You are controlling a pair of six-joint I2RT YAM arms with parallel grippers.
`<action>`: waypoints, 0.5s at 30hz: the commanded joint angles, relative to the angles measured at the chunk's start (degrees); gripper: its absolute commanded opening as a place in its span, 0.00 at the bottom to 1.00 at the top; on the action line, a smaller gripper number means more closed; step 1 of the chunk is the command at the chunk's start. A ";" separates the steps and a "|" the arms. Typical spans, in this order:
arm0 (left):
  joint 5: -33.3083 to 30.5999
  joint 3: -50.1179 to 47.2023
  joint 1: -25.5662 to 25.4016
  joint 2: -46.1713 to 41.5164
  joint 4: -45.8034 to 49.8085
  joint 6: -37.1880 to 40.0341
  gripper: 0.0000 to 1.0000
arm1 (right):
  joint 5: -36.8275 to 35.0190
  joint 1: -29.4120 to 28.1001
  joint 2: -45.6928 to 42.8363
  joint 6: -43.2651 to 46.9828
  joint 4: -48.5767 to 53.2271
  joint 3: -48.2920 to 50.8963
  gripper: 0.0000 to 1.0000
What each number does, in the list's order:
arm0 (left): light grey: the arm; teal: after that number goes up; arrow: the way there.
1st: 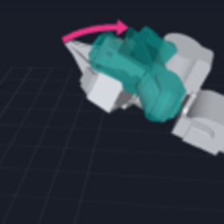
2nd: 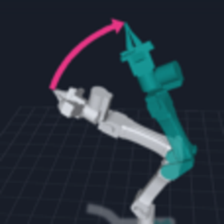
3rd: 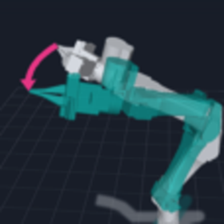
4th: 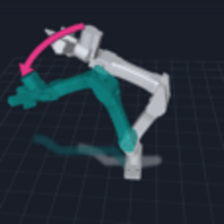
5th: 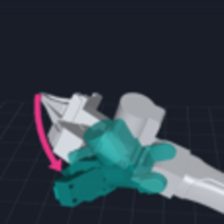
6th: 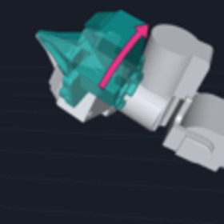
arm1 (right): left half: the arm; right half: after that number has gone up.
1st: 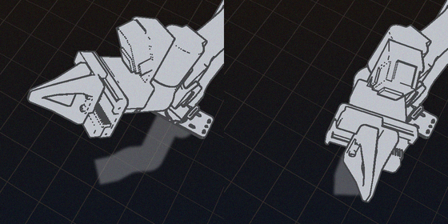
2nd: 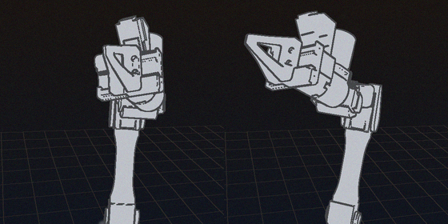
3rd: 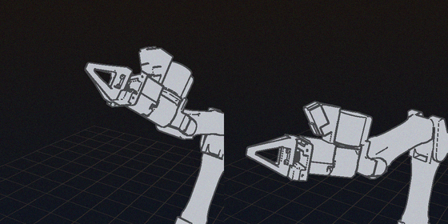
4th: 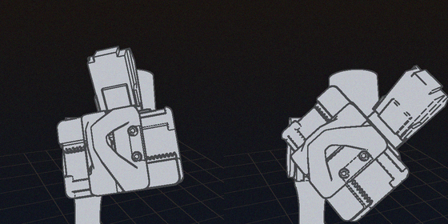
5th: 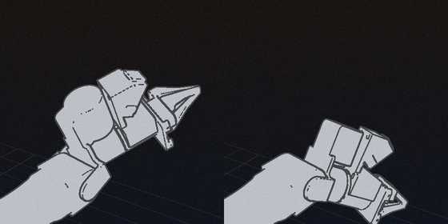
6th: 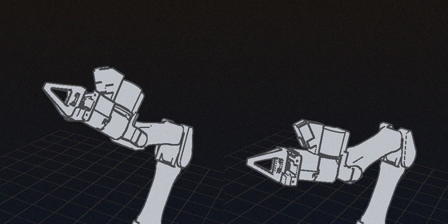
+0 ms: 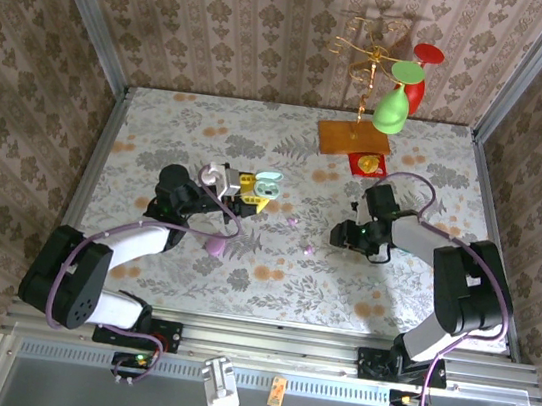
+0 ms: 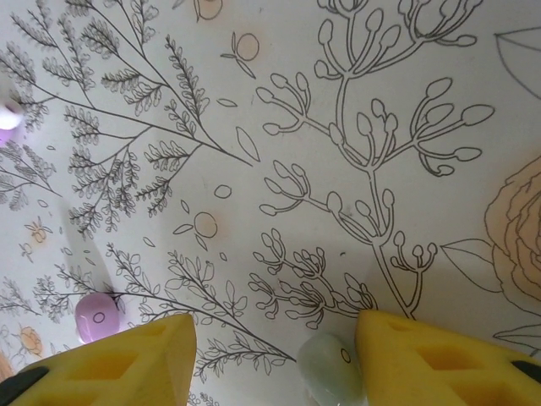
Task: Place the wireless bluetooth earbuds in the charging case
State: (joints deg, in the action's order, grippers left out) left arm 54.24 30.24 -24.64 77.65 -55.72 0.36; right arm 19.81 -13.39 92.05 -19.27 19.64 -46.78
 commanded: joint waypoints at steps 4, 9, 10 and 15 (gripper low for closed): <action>1.84 1.99 0.30 1.34 -2.63 -1.44 0.28 | 2.13 0.12 -2.38 -0.43 0.05 2.56 0.55; 1.93 1.84 0.30 1.81 -3.64 -2.26 0.28 | 3.05 0.18 -1.70 -0.61 -0.45 2.66 0.48; 1.92 1.84 0.30 1.72 -3.61 -2.26 0.28 | 3.08 0.14 -1.70 -0.68 -0.43 2.66 0.47; 1.84 1.84 0.30 1.72 -3.64 -2.16 0.28 | 4.47 0.21 -2.07 -1.38 -1.66 3.06 0.42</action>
State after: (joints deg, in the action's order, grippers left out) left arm 54.48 30.52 -24.64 79.13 -57.04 -0.49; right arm 21.89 -13.28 90.78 -19.90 19.16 -44.49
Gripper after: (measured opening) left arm 0.350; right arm 0.425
